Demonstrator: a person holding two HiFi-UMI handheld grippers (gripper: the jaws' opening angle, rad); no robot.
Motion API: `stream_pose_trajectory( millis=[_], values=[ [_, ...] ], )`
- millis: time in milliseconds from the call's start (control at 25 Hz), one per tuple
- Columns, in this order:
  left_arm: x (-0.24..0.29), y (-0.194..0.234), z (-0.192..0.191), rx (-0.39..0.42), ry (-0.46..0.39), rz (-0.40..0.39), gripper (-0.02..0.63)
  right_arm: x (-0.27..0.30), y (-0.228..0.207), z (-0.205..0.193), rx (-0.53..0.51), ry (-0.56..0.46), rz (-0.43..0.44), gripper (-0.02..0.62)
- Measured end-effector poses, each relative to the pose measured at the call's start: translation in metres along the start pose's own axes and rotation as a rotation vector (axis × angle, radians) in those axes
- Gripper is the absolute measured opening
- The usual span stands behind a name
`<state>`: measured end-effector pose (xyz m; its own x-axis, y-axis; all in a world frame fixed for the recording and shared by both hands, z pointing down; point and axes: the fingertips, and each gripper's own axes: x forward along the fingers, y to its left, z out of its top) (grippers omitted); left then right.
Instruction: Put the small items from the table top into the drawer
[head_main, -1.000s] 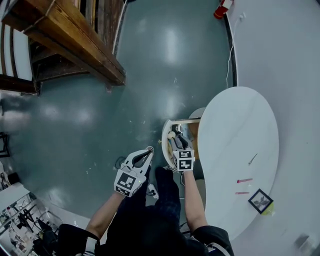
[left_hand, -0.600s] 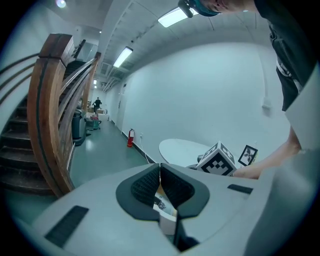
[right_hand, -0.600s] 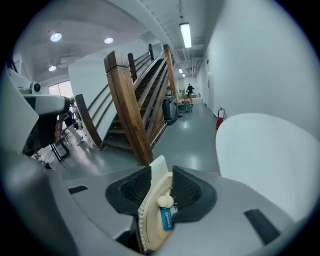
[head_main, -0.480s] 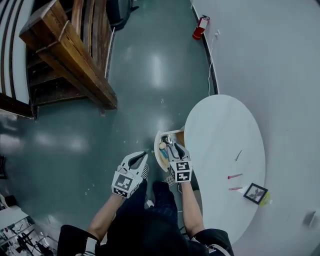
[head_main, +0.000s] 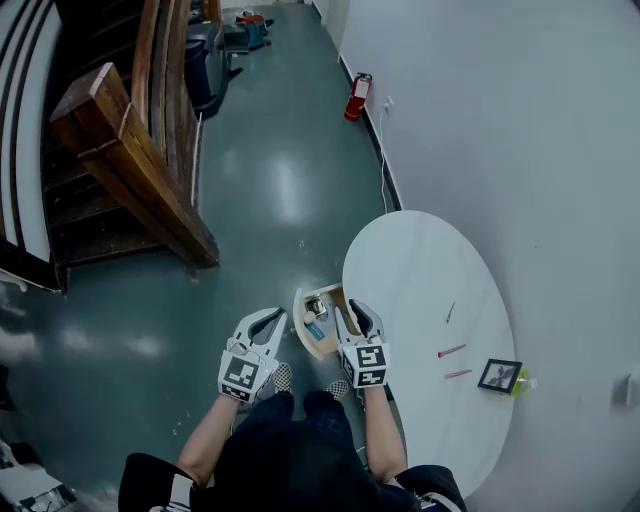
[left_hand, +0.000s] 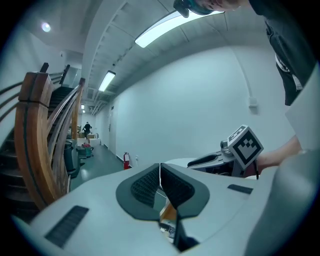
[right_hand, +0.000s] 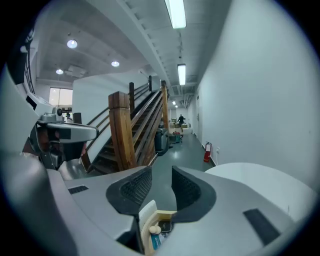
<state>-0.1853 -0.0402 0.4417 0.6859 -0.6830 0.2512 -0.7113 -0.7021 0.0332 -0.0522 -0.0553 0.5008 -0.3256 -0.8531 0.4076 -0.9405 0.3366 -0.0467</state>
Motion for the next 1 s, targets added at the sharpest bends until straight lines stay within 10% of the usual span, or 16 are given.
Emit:
stream_pose_trajectory(
  millis=[1000],
  values=[
    [-0.03, -0.03, 0.071, 0.126, -0.145, -0.068, 0.021, -0.1, 0.02, 0.07, -0.03, -0.221, -0.162, 0.038]
  ],
)
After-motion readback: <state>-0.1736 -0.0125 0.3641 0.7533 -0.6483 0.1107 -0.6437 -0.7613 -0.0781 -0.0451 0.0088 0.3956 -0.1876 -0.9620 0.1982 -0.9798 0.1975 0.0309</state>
